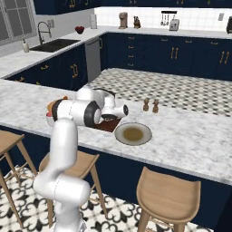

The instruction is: From the different types of pastries on the counter, select a croissant and place it on the cutting board. Then retrieve a jar of jam from the cabinet and place it alongside the croissant on the cutting board.

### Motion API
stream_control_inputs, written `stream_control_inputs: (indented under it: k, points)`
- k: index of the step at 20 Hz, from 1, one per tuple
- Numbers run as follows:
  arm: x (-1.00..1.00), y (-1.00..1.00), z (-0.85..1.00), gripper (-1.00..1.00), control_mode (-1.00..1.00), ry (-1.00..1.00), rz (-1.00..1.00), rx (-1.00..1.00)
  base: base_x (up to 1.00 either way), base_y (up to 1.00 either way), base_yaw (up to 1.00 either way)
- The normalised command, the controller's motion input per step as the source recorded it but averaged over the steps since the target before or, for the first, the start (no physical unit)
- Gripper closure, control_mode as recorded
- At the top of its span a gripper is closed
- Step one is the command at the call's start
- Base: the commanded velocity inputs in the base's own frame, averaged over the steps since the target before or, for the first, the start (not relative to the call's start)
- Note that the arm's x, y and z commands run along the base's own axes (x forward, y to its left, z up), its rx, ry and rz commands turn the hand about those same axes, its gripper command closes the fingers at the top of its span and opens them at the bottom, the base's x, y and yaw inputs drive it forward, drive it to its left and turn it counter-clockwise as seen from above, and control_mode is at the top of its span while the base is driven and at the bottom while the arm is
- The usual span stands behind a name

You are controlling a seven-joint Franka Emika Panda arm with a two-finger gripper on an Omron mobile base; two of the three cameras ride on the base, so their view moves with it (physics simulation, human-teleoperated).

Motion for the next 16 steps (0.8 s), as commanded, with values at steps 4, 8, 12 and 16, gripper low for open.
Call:
stream_control_inputs:
  k: [4, 8, 12, 16]
  points:
    - [-0.23, 0.00, 0.58, -1.00, -1.00, -0.01, 0.00, -0.01, 0.00, 0.00, 0.00]
    - [-0.27, 0.00, 0.66, -1.00, -1.00, -0.03, 0.00, -0.01, 0.00, 0.00, 0.00]
    - [-0.31, 0.00, 0.62, -1.00, -1.00, -0.06, 0.00, -0.02, 0.00, 0.00, 0.00]
    - [-0.32, 0.00, 0.16, -1.00, -1.00, -0.18, 0.00, -0.01, 0.00, 0.00, 0.00]
